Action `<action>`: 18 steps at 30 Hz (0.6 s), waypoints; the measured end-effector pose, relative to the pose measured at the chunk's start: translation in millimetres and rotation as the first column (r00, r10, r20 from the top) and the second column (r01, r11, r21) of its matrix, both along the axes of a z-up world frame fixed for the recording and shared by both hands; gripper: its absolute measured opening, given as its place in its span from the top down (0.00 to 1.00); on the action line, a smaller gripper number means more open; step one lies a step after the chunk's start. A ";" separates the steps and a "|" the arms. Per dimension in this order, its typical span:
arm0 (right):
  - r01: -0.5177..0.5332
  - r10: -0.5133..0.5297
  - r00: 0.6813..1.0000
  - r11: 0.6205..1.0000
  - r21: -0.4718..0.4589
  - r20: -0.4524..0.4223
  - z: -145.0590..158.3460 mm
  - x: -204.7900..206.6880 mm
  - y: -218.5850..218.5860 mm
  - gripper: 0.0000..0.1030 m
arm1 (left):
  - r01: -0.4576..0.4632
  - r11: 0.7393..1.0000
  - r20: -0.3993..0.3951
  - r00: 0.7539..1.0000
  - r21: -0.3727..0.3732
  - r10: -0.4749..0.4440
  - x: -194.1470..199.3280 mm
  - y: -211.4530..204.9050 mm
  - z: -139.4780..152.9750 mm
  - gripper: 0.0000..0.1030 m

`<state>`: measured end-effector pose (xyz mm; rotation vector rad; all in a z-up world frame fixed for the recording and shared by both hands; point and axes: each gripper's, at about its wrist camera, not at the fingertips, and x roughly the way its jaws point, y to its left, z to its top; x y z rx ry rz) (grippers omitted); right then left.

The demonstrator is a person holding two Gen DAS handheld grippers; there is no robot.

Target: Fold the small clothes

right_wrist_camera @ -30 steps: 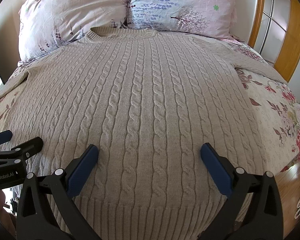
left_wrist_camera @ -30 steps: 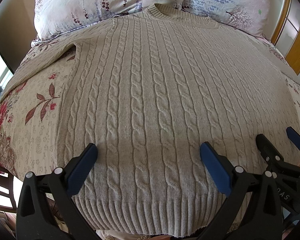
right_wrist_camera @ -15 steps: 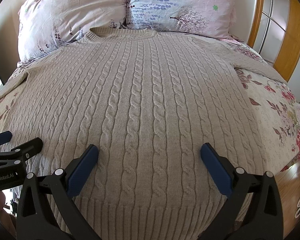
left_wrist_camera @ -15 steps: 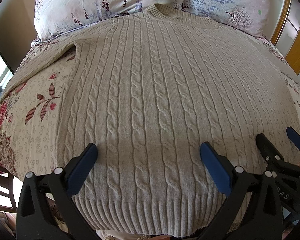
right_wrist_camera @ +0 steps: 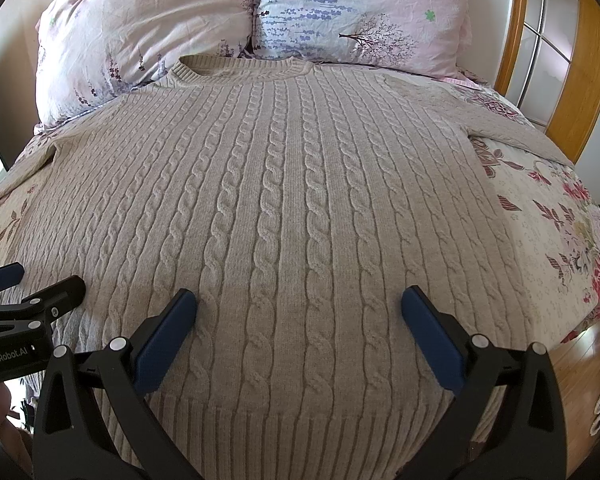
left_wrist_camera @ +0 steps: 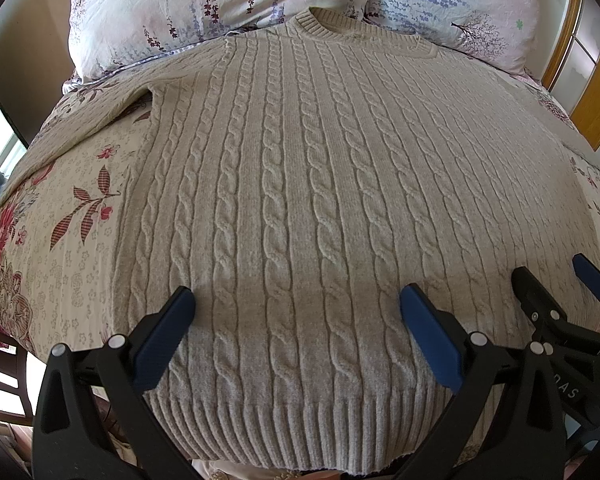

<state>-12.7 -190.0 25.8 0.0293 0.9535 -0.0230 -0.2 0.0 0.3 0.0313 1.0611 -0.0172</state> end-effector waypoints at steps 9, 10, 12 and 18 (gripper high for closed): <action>0.000 0.000 1.000 1.000 0.001 0.001 -0.8 0.0 -0.1 0.01 | 0.000 1.000 0.000 1.000 0.000 0.000 0.0 0.0 0.0 0.02; 0.000 0.000 1.000 1.000 0.001 0.000 -1.2 -0.1 -0.1 0.01 | 0.000 1.000 0.000 1.000 0.000 0.000 0.0 0.0 0.0 0.02; 0.000 0.000 1.000 1.000 0.001 0.001 -2.0 -0.2 -0.1 0.01 | 0.000 1.000 0.000 1.000 0.000 0.000 0.0 0.0 0.0 0.02; 0.001 -0.001 1.000 1.000 0.002 0.000 -4.5 -0.7 0.2 0.01 | 0.000 1.000 -0.001 1.000 0.000 0.000 0.1 0.0 0.0 0.02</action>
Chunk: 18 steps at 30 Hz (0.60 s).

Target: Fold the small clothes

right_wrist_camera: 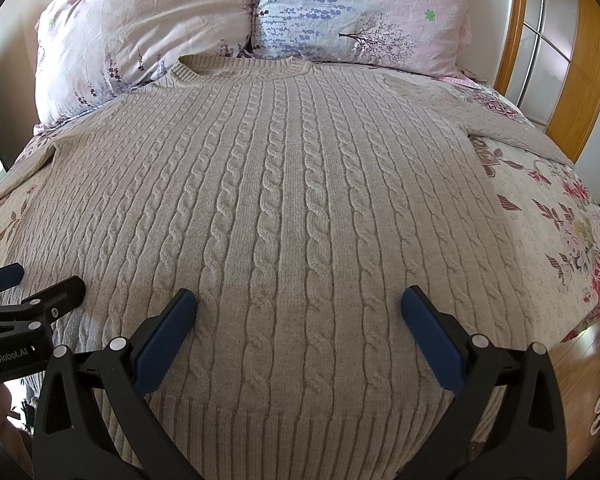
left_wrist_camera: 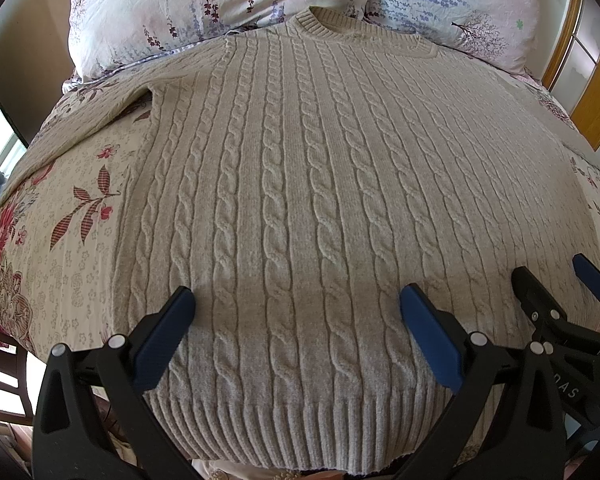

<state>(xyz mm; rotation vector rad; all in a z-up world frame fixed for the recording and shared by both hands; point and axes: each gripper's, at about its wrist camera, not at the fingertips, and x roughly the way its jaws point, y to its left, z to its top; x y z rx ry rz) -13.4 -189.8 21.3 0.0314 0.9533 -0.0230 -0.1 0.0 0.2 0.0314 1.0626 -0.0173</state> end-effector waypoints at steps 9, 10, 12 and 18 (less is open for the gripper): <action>0.004 -0.004 1.000 1.000 0.002 -0.022 -4.0 2.5 1.3 0.01 | 0.002 1.000 -0.002 1.000 0.001 -0.002 -0.8 1.8 0.5 0.02; 0.003 -0.003 1.000 1.000 0.002 -0.028 -4.8 2.6 1.1 0.01 | 0.004 1.000 -0.002 1.000 0.000 -0.004 -0.7 1.9 0.0 0.02; -0.001 0.001 0.999 1.000 0.002 -0.035 -4.9 3.4 -0.9 0.01 | 0.007 1.000 -0.001 1.000 0.000 -0.007 4.0 0.5 -1.3 0.02; -0.071 0.072 0.997 0.997 0.009 -0.008 -6.7 4.3 -1.0 0.01 | 0.038 0.999 -0.005 0.999 0.006 -0.038 5.2 -1.0 0.8 0.02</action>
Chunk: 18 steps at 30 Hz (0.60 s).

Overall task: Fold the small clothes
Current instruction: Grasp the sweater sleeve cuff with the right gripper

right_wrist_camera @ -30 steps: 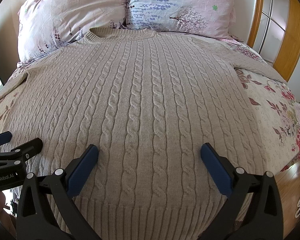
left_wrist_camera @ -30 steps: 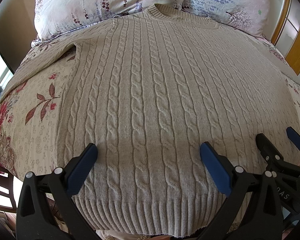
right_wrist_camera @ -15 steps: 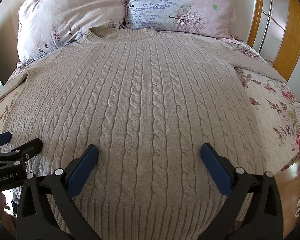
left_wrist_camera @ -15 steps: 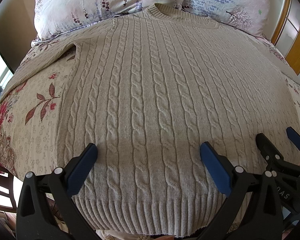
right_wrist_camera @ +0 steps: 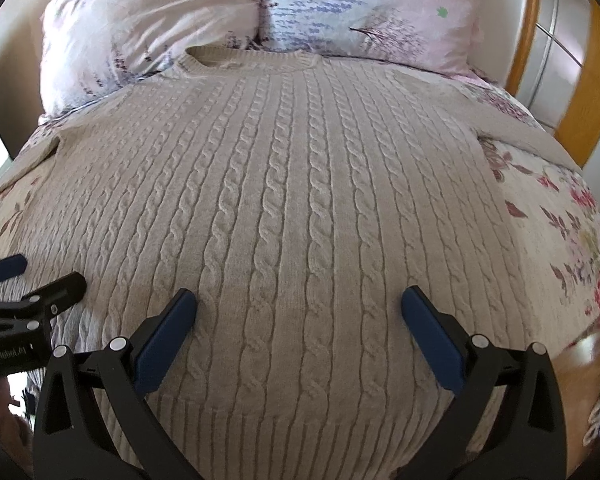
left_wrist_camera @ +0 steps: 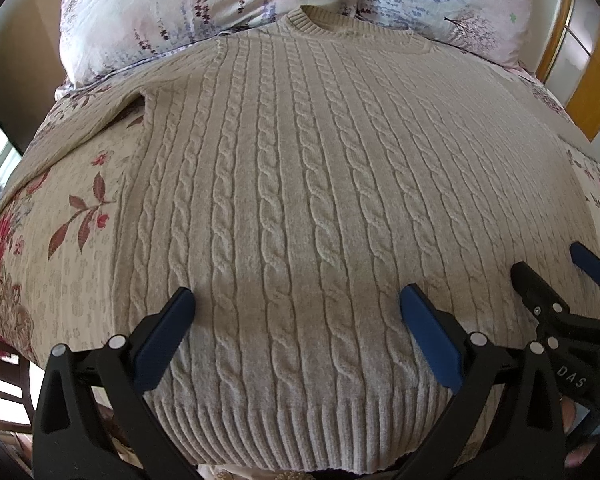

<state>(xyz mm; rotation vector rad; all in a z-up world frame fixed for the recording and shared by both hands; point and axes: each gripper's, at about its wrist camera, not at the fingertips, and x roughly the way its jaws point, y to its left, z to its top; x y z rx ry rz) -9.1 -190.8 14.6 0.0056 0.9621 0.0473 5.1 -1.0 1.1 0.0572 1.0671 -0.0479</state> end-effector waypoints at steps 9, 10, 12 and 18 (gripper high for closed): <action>-0.060 0.057 0.998 0.995 0.078 0.037 -0.4 12.7 -17.0 0.01 | 0.062 0.998 0.043 0.997 -0.010 -0.062 10.6 4.0 0.7 0.02; -0.033 0.028 0.999 0.993 0.118 0.039 0.0 17.0 -27.5 0.01 | 0.070 0.997 0.046 0.997 -0.018 -0.069 13.9 6.0 2.1 0.02; 0.050 -0.061 0.997 0.974 0.220 0.042 7.8 33.1 -61.3 0.01 | 0.076 0.997 0.068 0.995 -0.031 -0.074 19.2 11.7 6.6 0.02; 0.337 -0.354 0.935 0.871 0.358 -0.019 33.9 82.6 -161.7 0.16 | 0.070 0.997 0.169 0.983 -0.030 -0.064 41.6 35.5 30.1 0.02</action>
